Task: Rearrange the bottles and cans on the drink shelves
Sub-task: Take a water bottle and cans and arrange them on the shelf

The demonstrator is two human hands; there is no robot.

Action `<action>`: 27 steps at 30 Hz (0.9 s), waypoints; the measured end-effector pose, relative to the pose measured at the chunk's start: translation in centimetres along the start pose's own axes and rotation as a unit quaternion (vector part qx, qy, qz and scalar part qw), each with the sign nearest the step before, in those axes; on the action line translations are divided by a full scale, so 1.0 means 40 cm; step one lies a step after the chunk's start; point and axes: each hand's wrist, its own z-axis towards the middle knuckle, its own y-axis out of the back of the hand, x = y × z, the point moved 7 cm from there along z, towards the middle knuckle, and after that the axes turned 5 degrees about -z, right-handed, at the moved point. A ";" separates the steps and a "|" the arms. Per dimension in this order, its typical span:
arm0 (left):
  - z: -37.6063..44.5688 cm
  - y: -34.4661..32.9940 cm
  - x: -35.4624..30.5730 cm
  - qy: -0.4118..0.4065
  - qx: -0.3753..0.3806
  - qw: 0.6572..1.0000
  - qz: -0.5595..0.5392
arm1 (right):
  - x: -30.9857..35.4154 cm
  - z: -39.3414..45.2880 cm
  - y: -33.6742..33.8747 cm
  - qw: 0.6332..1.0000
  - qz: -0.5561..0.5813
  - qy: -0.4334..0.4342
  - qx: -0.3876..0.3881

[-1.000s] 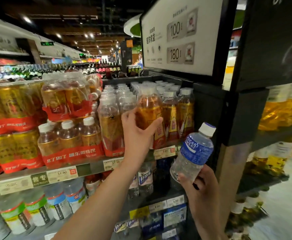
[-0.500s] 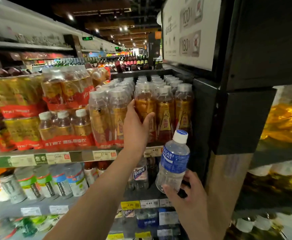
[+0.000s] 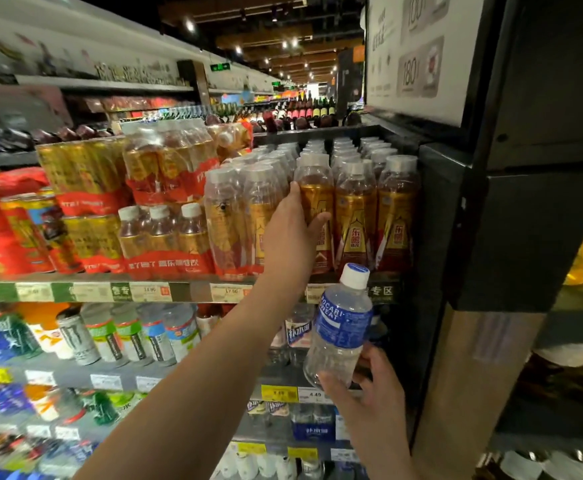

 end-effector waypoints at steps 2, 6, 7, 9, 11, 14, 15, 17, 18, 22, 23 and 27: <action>0.004 -0.001 0.000 -0.006 0.009 1.000 0.015 | -0.001 -0.002 -0.005 1.000 -0.002 0.000 0.002; 0.001 -0.001 -0.003 -0.021 0.034 0.999 0.019 | 0.002 -0.004 -0.007 1.000 0.001 0.001 -0.010; 0.000 -0.002 0.000 -0.026 0.043 0.999 0.020 | 0.001 -0.004 -0.009 1.000 -0.003 0.005 -0.012; -0.008 -0.008 0.013 -0.033 0.062 0.997 0.022 | -0.005 -0.006 -0.016 1.000 -0.009 0.012 -0.010; -0.026 -0.018 0.023 -0.052 0.074 0.995 0.046 | -0.006 -0.011 -0.024 1.000 -0.012 0.019 -0.012; -0.044 -0.005 0.002 -0.158 -0.018 0.977 0.140 | -0.015 -0.016 -0.036 0.999 -0.023 0.025 -0.012; -0.044 0.002 -0.003 -0.181 -0.049 0.972 0.142 | -0.019 -0.016 -0.037 0.999 -0.027 0.025 -0.014; -0.039 0.005 0.002 -0.185 -0.042 0.977 0.098 | -0.027 -0.013 -0.035 0.999 -0.033 0.018 -0.022; -0.038 0.006 0.009 -0.179 -0.026 0.981 0.073 | -0.028 -0.010 -0.034 0.999 -0.036 0.014 -0.026; -0.045 0.015 0.064 -0.133 0.036 0.990 -0.028 | -0.045 0.000 -0.026 0.997 -0.059 0.008 -0.053; -0.052 0.022 0.076 -0.125 0.044 0.990 -0.045 | -0.050 0.002 -0.024 0.995 -0.073 0.011 -0.060; -0.151 0.053 0.148 -0.042 0.030 0.975 -0.217 | -0.082 -0.003 -0.034 0.988 -0.128 0.003 -0.084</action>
